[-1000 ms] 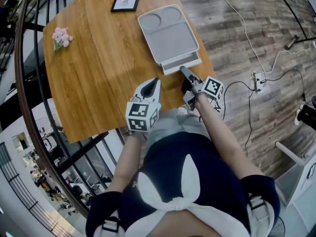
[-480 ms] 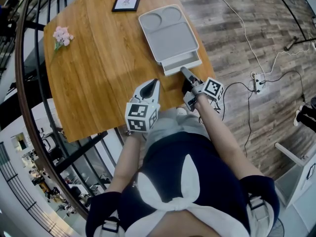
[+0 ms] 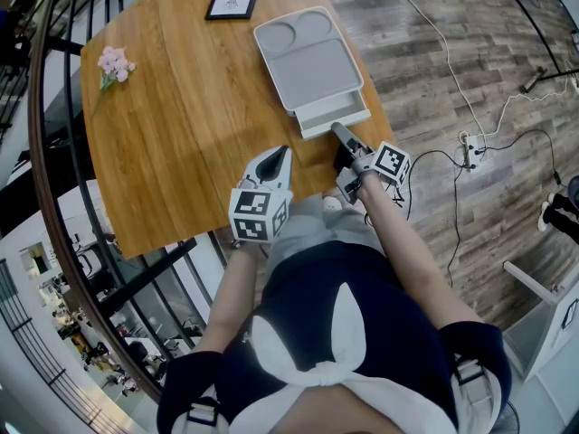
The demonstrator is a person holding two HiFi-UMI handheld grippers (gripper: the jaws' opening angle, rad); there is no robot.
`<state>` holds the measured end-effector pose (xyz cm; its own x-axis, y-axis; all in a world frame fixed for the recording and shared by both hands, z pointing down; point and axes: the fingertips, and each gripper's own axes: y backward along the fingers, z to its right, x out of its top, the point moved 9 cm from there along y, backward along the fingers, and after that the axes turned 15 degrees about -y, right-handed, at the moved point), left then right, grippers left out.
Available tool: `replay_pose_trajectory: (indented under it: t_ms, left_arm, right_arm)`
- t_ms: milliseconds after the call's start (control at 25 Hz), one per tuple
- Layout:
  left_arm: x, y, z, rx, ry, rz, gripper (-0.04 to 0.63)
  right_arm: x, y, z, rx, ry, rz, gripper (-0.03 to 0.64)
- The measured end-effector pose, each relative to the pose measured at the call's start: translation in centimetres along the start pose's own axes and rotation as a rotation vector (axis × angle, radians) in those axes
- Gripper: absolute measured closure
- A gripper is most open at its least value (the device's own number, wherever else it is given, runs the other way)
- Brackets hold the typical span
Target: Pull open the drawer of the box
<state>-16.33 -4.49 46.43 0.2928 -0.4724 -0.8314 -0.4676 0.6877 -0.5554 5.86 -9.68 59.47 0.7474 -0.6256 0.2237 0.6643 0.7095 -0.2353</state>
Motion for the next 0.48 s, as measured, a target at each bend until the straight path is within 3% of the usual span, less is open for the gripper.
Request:
replay_pose_trajectory:
  t_ms: [480]
  left_arm:
    - [-0.44,0.44,0.84,0.008,-0.011,-0.005,0.574]
  right_arm:
    - [-0.14,0.67,0.21,-0.003,-0.003,-0.001,0.457]
